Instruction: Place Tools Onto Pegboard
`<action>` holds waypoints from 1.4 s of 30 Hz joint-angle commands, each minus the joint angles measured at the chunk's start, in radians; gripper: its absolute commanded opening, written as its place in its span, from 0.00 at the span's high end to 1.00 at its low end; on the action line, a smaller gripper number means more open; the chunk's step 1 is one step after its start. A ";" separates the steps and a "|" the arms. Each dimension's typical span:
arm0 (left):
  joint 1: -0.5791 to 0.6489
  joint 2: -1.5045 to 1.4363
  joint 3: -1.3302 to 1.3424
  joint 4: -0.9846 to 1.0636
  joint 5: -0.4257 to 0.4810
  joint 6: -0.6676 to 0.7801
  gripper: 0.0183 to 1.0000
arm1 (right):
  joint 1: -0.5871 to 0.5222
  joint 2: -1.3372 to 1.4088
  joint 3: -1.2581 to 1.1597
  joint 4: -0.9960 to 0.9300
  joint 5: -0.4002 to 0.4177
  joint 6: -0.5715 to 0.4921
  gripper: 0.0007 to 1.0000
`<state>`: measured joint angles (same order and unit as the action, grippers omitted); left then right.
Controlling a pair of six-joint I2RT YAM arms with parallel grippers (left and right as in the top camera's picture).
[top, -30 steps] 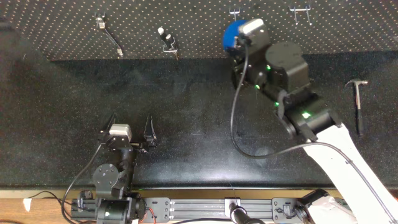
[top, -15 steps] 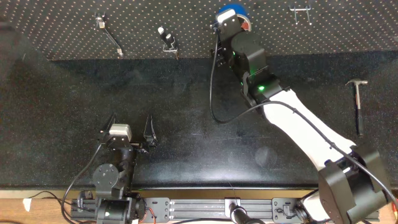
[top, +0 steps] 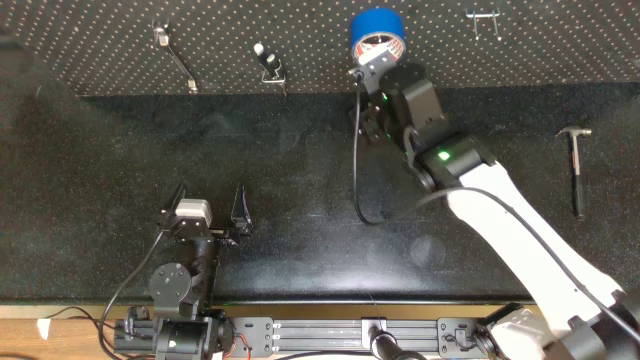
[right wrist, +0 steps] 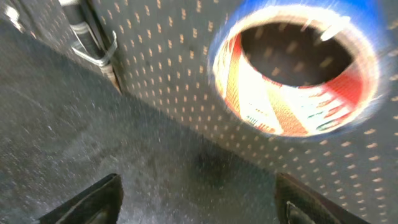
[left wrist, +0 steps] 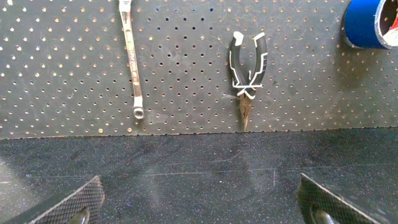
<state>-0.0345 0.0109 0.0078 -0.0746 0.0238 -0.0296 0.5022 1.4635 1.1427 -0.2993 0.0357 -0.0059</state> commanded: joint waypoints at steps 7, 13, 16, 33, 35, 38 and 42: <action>-0.005 -0.008 -0.002 -0.006 0.007 0.009 0.00 | -0.658 -0.185 -0.059 -0.821 -0.020 -0.028 0.02; -0.005 -0.008 -0.002 -0.006 0.008 0.009 0.00 | -1.104 0.048 -0.086 -0.689 -0.021 -0.467 0.02; -0.005 -0.008 -0.002 -0.006 0.007 0.009 0.00 | -1.107 0.154 -0.086 -0.598 -0.022 -0.542 0.02; -0.005 -0.008 -0.002 -0.006 0.007 0.009 0.00 | -1.107 0.323 -0.086 -0.498 -0.055 -0.523 0.58; -0.005 -0.008 -0.002 -0.006 0.007 0.009 0.00 | -1.107 0.323 -0.086 -0.498 -0.055 -0.523 0.77; -0.005 -0.008 -0.002 -0.006 0.008 0.009 0.00 | -1.107 0.323 -0.086 -0.497 -0.055 -0.523 0.82; -0.005 -0.008 -0.002 -0.006 0.008 0.009 0.00 | -1.107 0.323 -0.086 -0.498 -0.055 -0.522 0.86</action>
<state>-0.0364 0.0109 0.0078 -0.0746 0.0273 -0.0296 -0.6006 1.7561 1.0603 -0.7986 -0.0208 -0.5243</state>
